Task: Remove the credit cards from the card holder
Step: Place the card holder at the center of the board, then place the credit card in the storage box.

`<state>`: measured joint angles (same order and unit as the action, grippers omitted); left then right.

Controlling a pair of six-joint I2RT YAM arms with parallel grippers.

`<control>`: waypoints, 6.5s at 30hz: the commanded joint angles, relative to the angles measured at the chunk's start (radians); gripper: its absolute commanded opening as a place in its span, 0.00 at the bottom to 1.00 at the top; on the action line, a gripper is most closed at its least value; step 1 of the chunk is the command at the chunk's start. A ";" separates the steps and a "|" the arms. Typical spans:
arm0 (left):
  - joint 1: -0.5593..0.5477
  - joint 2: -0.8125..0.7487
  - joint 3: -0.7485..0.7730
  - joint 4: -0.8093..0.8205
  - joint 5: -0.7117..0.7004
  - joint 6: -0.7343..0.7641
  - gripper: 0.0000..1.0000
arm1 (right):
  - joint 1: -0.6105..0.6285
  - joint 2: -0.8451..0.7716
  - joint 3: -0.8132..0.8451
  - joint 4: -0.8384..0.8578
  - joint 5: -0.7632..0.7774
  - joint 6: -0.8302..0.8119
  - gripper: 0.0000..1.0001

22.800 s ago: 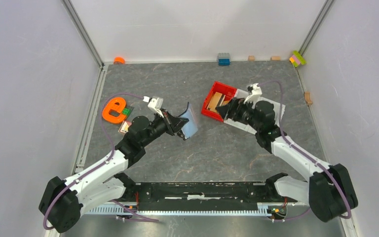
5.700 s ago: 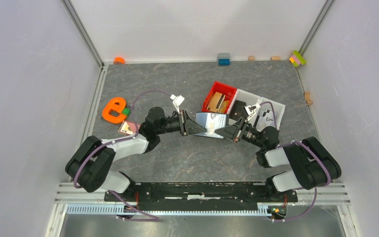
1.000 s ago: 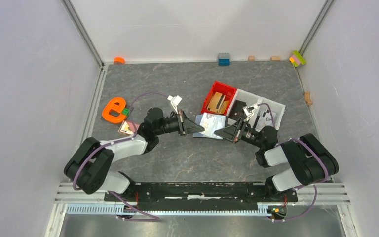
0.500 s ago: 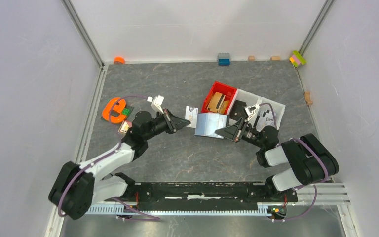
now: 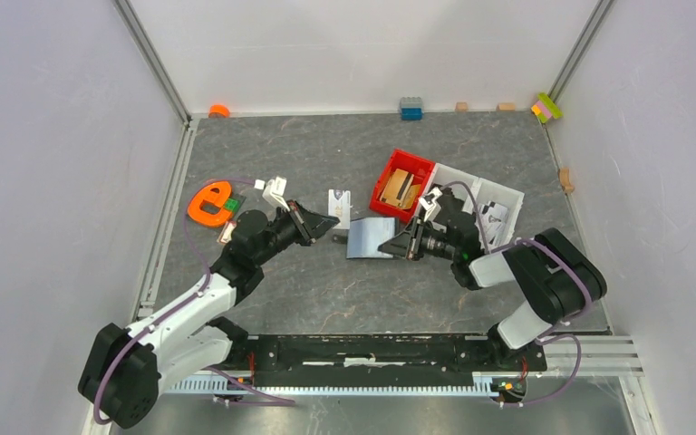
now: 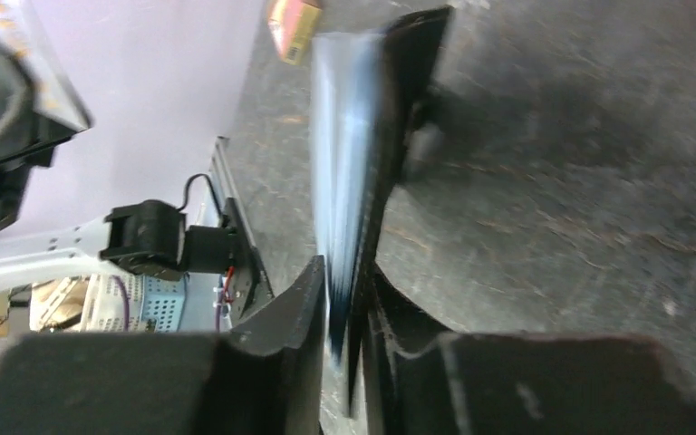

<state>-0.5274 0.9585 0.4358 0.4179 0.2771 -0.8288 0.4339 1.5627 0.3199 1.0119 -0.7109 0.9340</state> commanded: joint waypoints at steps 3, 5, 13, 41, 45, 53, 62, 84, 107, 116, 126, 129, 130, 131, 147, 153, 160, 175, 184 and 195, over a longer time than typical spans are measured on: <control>0.004 0.019 0.009 -0.009 -0.014 0.048 0.02 | 0.005 0.045 0.076 -0.247 0.121 -0.152 0.36; 0.004 0.021 0.011 -0.008 -0.012 0.048 0.02 | 0.005 0.011 0.093 -0.333 0.157 -0.200 0.41; 0.004 0.034 0.008 0.018 0.013 0.036 0.02 | 0.004 -0.246 0.106 -0.565 0.345 -0.370 0.44; -0.218 0.119 0.064 0.210 0.152 0.132 0.02 | 0.012 -0.451 -0.193 0.454 0.075 0.055 0.66; -0.239 0.119 0.072 0.212 0.157 0.150 0.02 | 0.025 -0.429 -0.187 0.467 0.070 0.063 0.63; -0.265 0.142 0.081 0.237 0.183 0.156 0.02 | 0.079 -0.412 -0.155 0.414 0.066 0.020 0.53; -0.270 0.142 0.073 0.274 0.204 0.151 0.02 | 0.098 -0.411 -0.143 0.374 0.076 -0.011 0.43; -0.272 0.142 0.064 0.300 0.202 0.145 0.02 | 0.101 -0.381 -0.151 0.528 0.031 0.070 0.16; -0.272 0.153 0.217 -0.313 -0.384 0.280 0.65 | -0.140 -0.506 0.107 -0.758 0.407 -0.362 0.00; -0.272 0.179 0.245 -0.366 -0.417 0.288 0.65 | -0.180 -0.528 0.357 -1.178 0.575 -0.473 0.00; -0.272 0.180 0.244 -0.366 -0.420 0.289 0.64 | -0.253 -0.520 0.446 -1.358 0.757 -0.454 0.00; -0.272 0.177 0.243 -0.366 -0.421 0.289 0.64 | -0.316 -0.499 0.452 -1.389 0.747 -0.448 0.00; -0.272 0.177 0.243 -0.366 -0.420 0.289 0.64 | -0.348 -0.495 0.447 -1.390 0.730 -0.446 0.00; -0.272 0.177 0.243 -0.366 -0.418 0.289 0.64 | -0.374 -0.493 0.438 -1.386 0.714 -0.444 0.00; -0.272 0.182 0.245 -0.366 -0.415 0.288 0.64 | -0.701 -0.385 0.284 -1.243 0.354 -0.448 0.00; -0.272 0.183 0.244 -0.366 -0.415 0.287 0.64 | -0.734 -0.463 0.314 -1.311 0.439 -0.474 0.00; -0.272 0.186 0.245 -0.366 -0.414 0.287 0.64 | -0.746 -0.512 0.314 -1.312 0.439 -0.483 0.00; -0.272 0.185 0.247 -0.366 -0.415 0.288 0.64 | -0.755 -0.375 0.232 -1.092 0.210 -0.460 0.01; -0.272 0.211 0.268 -0.397 -0.428 0.287 0.64 | -0.762 -0.430 0.224 -1.096 0.259 -0.459 0.36; -0.272 0.258 0.299 -0.457 -0.456 0.295 0.64 | -0.760 -0.692 0.193 -1.106 0.325 -0.488 0.83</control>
<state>-0.7944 1.1889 0.6750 -0.0040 -0.1352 -0.5804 -0.3233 0.9737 0.5419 -0.1432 -0.3916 0.4629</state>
